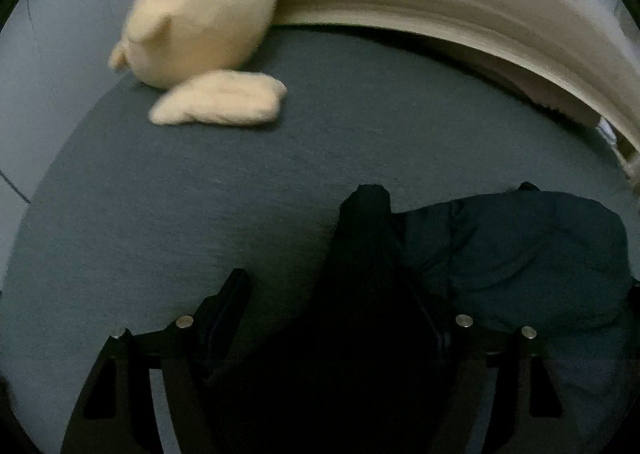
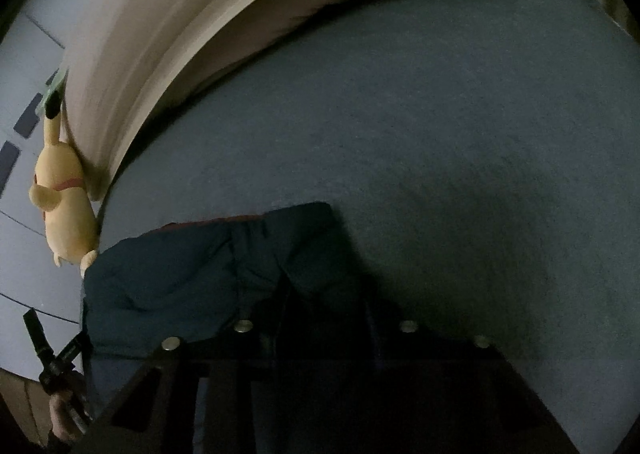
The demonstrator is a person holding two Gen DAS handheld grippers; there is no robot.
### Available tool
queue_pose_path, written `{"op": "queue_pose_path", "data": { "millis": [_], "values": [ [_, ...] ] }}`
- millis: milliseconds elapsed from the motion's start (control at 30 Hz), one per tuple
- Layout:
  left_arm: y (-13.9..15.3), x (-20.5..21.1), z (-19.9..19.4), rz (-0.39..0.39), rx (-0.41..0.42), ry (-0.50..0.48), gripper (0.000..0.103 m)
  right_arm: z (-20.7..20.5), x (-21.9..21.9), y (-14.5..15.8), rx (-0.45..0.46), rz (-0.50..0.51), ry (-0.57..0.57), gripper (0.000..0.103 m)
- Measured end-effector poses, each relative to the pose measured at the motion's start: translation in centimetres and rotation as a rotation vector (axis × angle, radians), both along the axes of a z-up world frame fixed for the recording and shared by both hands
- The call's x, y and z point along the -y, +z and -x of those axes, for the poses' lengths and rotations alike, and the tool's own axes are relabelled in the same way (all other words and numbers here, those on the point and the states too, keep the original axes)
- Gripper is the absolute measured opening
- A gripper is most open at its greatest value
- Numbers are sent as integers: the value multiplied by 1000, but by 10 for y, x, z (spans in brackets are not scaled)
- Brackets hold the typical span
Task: Fold large clothes
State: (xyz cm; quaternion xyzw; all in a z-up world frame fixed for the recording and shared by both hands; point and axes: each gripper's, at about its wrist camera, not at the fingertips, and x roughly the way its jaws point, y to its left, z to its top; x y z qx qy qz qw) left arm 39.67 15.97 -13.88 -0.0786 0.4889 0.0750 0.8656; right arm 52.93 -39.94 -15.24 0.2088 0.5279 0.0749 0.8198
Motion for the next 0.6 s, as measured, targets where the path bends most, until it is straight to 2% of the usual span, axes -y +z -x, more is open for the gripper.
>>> {"op": "queue_pose_path", "data": {
  "millis": [100,167,233,300,333,433,467,600],
  "values": [
    [35,0,27,-21,75,20,77,24,-1,32,85,37,-27,55],
    [62,7,51,-41,144,4,77,49,0,70,182,105,-33,58],
    [85,20,79,-63,202,-18,77,79,-9,97,266,112,-13,68],
    [97,41,114,-72,236,-52,78,116,-22,116,342,130,9,85],
    [99,52,130,-70,249,-74,78,133,-31,120,372,127,24,86],
    [89,78,157,-91,265,-114,78,178,-63,116,418,126,75,86],
    [82,89,168,-119,274,-113,78,186,-71,110,421,139,94,86],
    [52,104,183,-179,239,-96,78,221,-105,83,436,241,143,86]
  ]
}}
